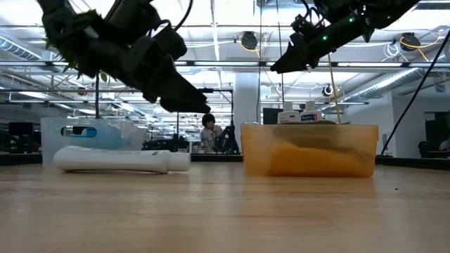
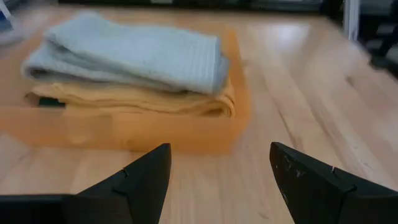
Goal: Pick & Place Kitchen Items
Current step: Put the white plastic restorer bottle into the transparent bin
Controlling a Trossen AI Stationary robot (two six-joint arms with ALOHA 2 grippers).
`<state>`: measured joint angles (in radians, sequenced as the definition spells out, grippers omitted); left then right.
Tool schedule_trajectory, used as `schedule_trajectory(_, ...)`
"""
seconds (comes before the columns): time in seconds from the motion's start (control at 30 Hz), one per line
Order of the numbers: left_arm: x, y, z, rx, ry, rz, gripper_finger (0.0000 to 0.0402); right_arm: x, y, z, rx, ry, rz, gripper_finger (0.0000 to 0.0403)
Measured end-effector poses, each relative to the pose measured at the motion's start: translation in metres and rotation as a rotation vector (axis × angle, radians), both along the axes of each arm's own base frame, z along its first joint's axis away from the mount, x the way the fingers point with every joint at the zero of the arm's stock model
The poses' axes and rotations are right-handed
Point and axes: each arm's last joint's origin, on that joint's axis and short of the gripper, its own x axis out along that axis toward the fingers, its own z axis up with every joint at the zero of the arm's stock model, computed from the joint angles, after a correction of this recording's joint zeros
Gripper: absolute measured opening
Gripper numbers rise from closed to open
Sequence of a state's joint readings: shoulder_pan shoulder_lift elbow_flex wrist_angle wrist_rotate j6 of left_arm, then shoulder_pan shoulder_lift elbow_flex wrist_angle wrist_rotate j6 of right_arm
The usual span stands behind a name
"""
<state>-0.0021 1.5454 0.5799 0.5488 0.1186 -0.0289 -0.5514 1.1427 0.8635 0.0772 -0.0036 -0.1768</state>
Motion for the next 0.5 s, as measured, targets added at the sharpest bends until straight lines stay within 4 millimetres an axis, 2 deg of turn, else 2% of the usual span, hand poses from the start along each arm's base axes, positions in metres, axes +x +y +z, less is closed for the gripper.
schedule_trajectory(0.07, 0.000, -0.004, 0.008, 0.019, 0.099, 0.009, 0.0278, 0.000, 0.000, 0.000, 0.000, 0.000, 0.000, 0.0217)
schedule_trajectory(0.27, -0.007, -0.014, 0.032, 0.020, 0.559, 0.126, 0.0278, 0.000, 0.001, 0.000, 0.002, 0.003, 0.003, 0.0218)
schedule_trajectory(0.5, -0.014, -0.026, 0.028, 0.030, 0.698, 0.116, 0.0278, 0.001, 0.001, 0.000, 0.002, 0.002, 0.004, 0.0215)
